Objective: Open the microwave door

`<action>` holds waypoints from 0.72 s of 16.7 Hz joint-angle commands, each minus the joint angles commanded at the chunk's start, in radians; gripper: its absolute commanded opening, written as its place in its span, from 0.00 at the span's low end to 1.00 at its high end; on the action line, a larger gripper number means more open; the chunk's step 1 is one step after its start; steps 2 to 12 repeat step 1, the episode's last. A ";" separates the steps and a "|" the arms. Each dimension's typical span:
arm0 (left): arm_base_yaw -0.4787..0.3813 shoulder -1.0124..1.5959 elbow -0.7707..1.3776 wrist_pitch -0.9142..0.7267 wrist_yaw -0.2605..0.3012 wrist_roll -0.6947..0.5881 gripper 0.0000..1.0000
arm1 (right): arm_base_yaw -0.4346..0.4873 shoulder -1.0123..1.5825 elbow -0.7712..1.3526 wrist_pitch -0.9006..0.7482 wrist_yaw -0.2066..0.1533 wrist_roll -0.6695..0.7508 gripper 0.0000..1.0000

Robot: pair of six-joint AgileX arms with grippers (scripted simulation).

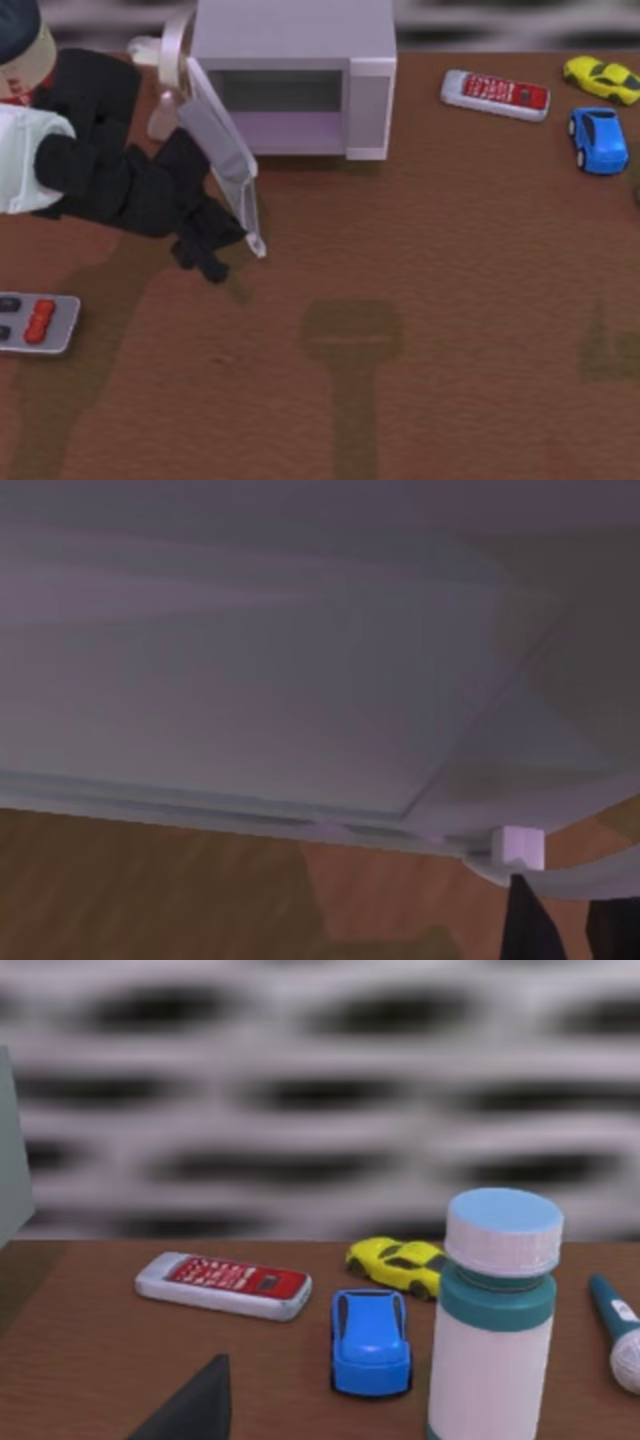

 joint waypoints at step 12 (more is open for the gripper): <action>0.000 0.000 0.000 0.000 0.000 0.000 0.00 | 0.000 0.000 0.000 0.000 0.000 0.000 1.00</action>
